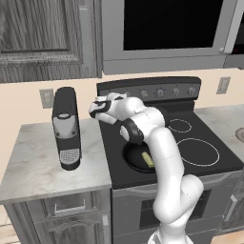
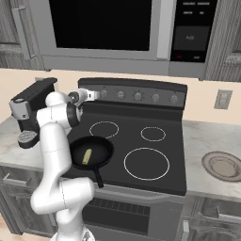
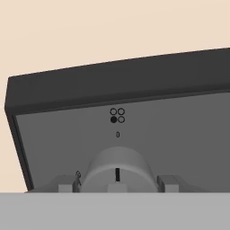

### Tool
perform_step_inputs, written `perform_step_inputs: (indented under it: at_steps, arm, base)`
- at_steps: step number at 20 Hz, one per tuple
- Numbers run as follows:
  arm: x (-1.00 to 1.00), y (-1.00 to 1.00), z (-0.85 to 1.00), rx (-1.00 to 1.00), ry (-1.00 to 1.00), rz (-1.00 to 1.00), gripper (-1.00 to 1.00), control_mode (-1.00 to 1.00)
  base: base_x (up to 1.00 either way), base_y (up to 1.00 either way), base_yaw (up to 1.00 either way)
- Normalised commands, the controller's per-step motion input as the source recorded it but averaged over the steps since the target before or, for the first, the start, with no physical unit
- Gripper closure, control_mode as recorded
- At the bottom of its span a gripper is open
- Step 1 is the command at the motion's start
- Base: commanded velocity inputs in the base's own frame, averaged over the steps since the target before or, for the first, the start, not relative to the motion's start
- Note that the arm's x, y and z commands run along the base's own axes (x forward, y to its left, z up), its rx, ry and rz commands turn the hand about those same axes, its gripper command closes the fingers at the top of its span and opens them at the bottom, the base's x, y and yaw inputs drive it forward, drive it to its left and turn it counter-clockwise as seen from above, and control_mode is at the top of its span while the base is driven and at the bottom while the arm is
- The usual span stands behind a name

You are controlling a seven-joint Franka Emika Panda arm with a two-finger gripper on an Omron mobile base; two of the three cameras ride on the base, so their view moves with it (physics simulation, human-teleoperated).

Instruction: Pick up the butter stick and place it in the pan. Then turn on the burner for the pan.

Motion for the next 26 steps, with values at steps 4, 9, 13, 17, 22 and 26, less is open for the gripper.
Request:
perform_step_inputs:
  at_steps: [4,9,13,17,22,26]
  arm:
    - [0.0,0.0,0.0,0.0,0.0,0.08,1.0,-1.0]
    - [0.01,0.0,0.0,0.0,0.0,0.05,1.0,-1.0]
    - [0.01,0.0,0.0,-0.01,0.01,0.02,1.0,-1.0]
    - [0.0,0.0,0.0,-0.03,0.0,0.03,1.0,-1.0]
    - [0.0,0.0,0.0,-0.03,0.0,0.02,1.0,-1.0]
    - [0.01,-0.02,0.0,-0.04,0.0,0.04,1.0,-1.0]
  base:
    - [0.0,0.0,0.0]
    - [0.0,0.0,0.0]
    - [0.0,0.0,0.0]
    - [0.0,0.0,0.0]
    - [0.0,0.0,0.0]
    - [0.0,0.0,0.0]
